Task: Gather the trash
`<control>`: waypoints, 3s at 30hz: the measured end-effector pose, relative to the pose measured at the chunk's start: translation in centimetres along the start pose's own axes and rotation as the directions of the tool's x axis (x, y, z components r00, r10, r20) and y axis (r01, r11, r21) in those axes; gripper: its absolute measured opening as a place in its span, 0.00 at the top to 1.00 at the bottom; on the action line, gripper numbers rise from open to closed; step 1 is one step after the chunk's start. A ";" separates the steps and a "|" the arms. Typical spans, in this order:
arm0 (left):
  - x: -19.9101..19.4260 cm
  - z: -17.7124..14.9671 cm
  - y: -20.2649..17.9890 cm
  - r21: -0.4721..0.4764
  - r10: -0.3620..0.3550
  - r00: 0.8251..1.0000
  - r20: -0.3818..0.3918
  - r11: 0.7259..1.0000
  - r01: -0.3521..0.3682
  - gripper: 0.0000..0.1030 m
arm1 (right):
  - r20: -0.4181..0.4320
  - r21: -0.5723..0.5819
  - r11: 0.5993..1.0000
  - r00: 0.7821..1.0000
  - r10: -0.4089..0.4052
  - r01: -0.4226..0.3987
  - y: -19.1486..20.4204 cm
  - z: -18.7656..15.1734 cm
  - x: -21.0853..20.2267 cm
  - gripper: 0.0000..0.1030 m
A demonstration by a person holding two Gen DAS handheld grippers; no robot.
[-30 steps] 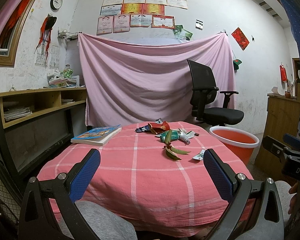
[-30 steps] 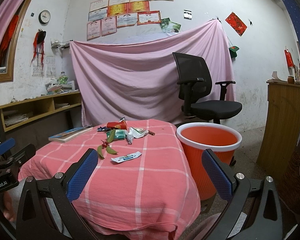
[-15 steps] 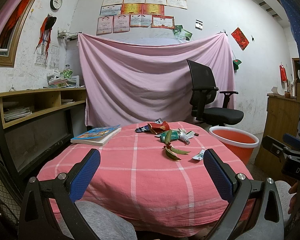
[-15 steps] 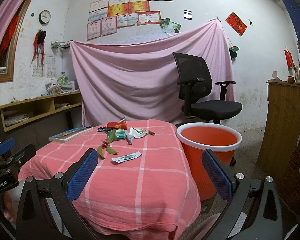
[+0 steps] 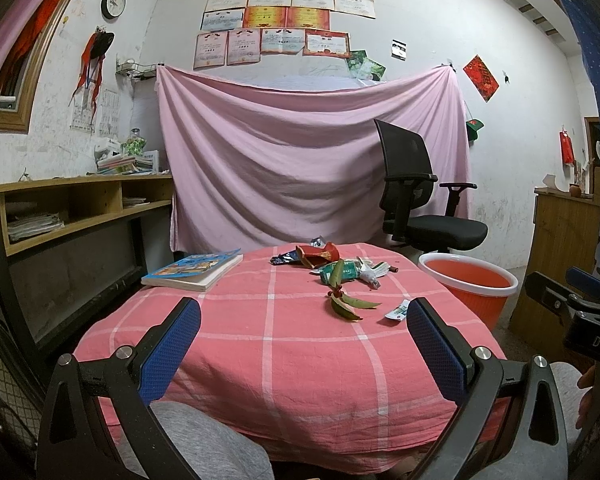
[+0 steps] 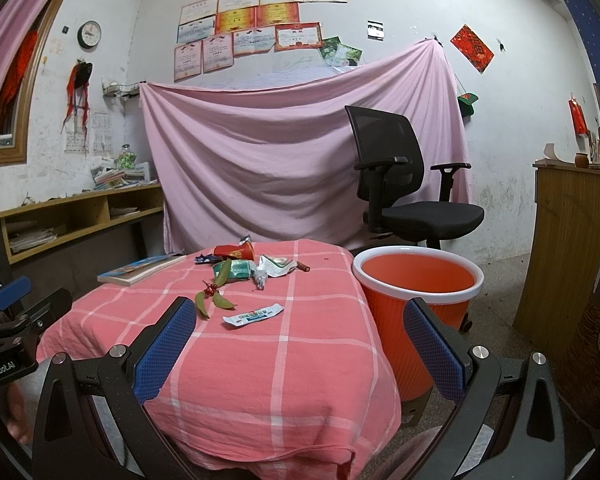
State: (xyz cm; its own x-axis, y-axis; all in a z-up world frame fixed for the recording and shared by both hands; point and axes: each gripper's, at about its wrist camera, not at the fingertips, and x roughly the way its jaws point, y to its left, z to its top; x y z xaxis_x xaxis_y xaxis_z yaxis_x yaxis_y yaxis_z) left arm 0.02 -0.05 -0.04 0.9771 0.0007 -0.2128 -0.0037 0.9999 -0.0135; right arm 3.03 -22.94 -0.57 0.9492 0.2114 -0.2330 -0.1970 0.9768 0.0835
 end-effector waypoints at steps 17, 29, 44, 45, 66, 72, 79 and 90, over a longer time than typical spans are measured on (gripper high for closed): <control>0.3 0.3 -0.5 0.000 -0.001 1.000 0.002 1.000 0.001 0.02 | 0.002 0.001 1.000 1.000 -0.001 0.001 0.0 0.0 -0.1 0.00; -0.5 0.7 -0.5 -0.005 0.006 1.000 0.005 1.000 -0.006 0.02 | 0.004 -0.008 1.000 1.000 0.006 -0.006 0.3 0.4 -0.5 0.00; 3.0 3.3 1.4 -0.046 0.025 0.997 0.068 0.999 -0.022 0.02 | 0.050 -0.068 0.998 0.999 0.006 -0.003 1.6 2.4 3.3 0.00; 3.6 3.5 1.6 -0.050 0.028 0.997 0.074 0.998 -0.024 0.02 | 0.056 -0.071 0.997 0.998 0.006 -0.002 1.6 2.6 3.8 0.00; 15.7 3.1 3.2 -0.018 0.029 0.994 -0.106 0.999 -0.031 0.02 | -0.336 -0.041 0.994 0.939 0.078 -0.097 0.7 0.0 16.6 0.00; 18.1 1.8 2.9 -0.017 -0.030 0.974 -0.224 0.999 0.027 0.02 | -0.378 -0.045 0.994 0.923 0.076 -0.100 0.8 -0.9 16.8 0.00; 19.4 0.7 4.4 -0.100 -0.054 0.939 -0.341 0.995 0.021 0.02 | -0.414 -0.080 0.980 0.900 0.136 -0.185 1.4 -1.4 16.9 0.00; 20.1 0.3 5.8 -0.142 -0.058 0.907 -0.418 0.990 -0.003 0.02 | -0.575 -0.075 0.950 0.791 0.208 -0.304 1.9 -1.2 21.4 0.00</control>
State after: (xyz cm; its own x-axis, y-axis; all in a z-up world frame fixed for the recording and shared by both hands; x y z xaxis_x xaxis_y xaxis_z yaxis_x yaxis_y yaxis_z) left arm 19.67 5.79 -4.07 0.7970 -0.0628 -0.6007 -0.0366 0.9877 -0.1518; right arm 22.71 -16.53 -6.61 0.5690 0.3898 -0.7241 -0.4942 0.8659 0.0777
